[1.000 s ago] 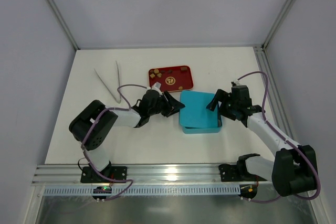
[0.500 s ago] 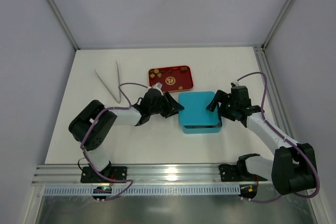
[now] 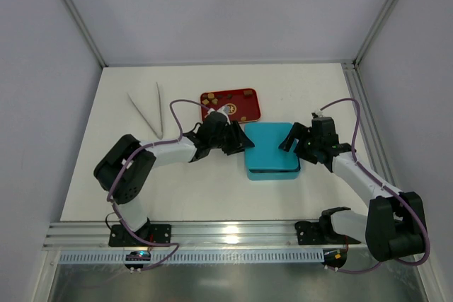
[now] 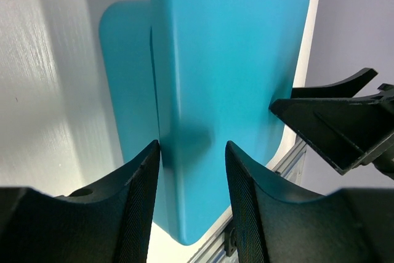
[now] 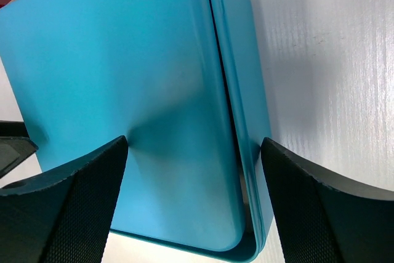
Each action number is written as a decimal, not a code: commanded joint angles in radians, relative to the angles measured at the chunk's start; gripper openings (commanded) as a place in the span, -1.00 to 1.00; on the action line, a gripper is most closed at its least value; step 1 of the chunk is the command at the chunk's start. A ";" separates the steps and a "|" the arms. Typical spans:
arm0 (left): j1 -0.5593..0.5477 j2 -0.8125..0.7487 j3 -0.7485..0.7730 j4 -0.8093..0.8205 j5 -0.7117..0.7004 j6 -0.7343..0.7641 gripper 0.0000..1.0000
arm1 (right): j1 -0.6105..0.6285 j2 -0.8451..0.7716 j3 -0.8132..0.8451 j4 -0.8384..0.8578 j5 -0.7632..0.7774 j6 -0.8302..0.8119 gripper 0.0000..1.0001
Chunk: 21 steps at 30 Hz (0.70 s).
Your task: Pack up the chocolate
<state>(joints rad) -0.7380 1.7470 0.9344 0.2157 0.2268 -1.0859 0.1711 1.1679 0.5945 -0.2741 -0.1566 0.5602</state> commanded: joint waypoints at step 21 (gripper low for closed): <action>-0.055 -0.014 0.078 -0.130 0.036 0.057 -0.08 | -0.002 -0.033 -0.004 0.044 -0.032 0.033 0.73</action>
<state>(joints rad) -0.7734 1.7473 0.9668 0.0872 0.2306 -1.0431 0.1680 1.1633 0.5907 -0.2623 -0.1658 0.5770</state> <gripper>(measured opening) 0.461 0.869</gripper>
